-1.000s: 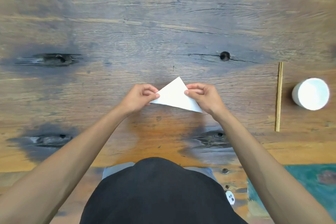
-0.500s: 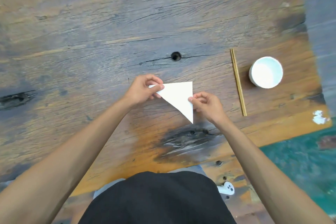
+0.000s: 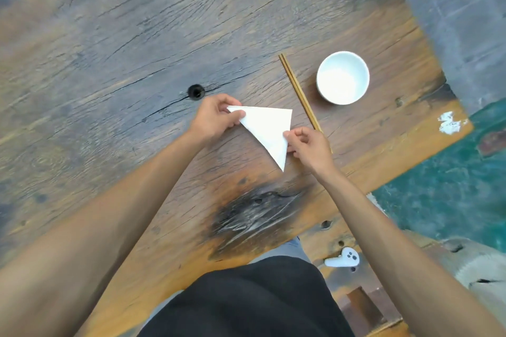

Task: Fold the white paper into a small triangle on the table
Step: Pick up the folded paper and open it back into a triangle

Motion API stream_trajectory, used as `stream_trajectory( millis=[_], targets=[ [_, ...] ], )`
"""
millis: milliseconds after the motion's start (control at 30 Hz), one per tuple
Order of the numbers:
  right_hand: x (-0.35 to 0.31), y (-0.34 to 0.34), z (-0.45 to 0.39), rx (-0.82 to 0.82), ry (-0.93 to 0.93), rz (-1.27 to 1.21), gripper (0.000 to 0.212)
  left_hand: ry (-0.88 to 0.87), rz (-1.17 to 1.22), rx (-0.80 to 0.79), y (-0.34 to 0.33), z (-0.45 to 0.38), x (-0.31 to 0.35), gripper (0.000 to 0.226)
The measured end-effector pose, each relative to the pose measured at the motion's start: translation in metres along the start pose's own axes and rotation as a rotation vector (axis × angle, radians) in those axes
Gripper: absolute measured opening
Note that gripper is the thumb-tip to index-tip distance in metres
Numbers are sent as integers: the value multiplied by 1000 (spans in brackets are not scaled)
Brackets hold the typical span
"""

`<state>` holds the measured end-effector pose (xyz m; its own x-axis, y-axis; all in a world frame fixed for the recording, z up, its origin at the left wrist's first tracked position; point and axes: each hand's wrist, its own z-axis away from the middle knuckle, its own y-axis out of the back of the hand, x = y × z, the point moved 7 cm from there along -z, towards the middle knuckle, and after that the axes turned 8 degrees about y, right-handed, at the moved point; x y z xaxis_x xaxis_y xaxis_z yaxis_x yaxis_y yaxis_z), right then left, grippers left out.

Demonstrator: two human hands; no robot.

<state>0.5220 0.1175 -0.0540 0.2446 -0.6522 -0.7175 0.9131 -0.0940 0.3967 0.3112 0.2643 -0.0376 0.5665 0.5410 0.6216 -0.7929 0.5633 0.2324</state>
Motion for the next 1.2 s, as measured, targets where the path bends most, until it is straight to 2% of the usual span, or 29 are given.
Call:
stream_trajectory(
  millis=[133, 433, 567, 733, 833, 967, 1067, 1200],
  targets=[
    [13, 9, -4, 90, -48, 44, 23, 12, -72, 6, -15, -20, 15, 17],
    [15, 8, -12, 126, -52, 157, 29, -49, -199, 78, -19, -41, 24, 16],
    [13, 7, -12, 116, -40, 185, 33, -179, -266, 196, -10, -38, 28, 32],
    [12, 8, -8, 128, -26, 185, 31, -352, -461, 235, -10, -19, 31, 28],
    [15, 7, -2, 162, -28, 177, 25, -469, -616, 203, -24, -3, 32, 26],
    [13, -2, 3, 160, -10, 131, 20, -568, -755, 72, -54, 12, 24, 33],
    [8, -4, 4, 174, 23, 196, 29, -537, -851, 1, -71, 15, 11, 48],
    [-13, 0, 9, 236, 174, 344, 32, -525, -954, 20, -73, 11, 0, 60]
  ],
)
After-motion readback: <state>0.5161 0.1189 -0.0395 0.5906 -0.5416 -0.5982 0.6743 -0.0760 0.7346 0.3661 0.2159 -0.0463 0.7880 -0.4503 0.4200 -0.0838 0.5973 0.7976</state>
